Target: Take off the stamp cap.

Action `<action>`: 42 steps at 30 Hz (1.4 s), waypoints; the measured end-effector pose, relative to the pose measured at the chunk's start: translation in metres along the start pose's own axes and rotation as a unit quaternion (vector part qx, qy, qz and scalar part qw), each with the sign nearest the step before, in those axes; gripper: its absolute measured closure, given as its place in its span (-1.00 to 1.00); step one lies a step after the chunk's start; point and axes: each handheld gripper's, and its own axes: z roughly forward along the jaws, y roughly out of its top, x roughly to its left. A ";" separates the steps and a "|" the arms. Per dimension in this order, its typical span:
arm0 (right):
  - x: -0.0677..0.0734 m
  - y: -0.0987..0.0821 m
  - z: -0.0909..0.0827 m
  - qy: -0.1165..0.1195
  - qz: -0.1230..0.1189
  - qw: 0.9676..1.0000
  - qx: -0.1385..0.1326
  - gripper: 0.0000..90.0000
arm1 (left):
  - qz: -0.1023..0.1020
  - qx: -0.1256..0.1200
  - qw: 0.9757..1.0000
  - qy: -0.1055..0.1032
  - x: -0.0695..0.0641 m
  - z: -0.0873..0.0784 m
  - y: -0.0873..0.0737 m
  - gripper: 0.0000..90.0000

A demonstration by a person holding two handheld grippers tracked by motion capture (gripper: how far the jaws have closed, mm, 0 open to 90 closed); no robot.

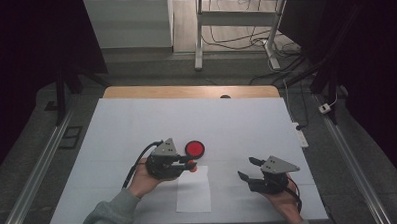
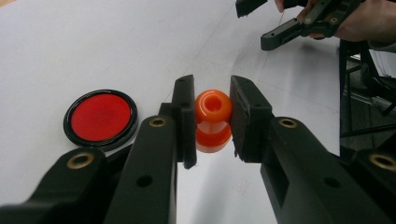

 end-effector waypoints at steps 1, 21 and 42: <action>0.001 0.001 0.001 0.002 -0.001 1.000 -0.001 -0.25 | 0.000 0.000 1.000 0.000 0.000 0.000 0.000 0.60; 0.027 0.014 0.023 0.037 -0.023 0.999 -0.004 -0.25 | -0.001 0.002 1.000 0.000 0.000 0.002 0.000 0.61; 0.035 0.026 0.036 0.050 -0.024 0.998 -0.008 -0.23 | -0.001 0.000 1.000 0.001 -0.001 0.005 0.002 0.60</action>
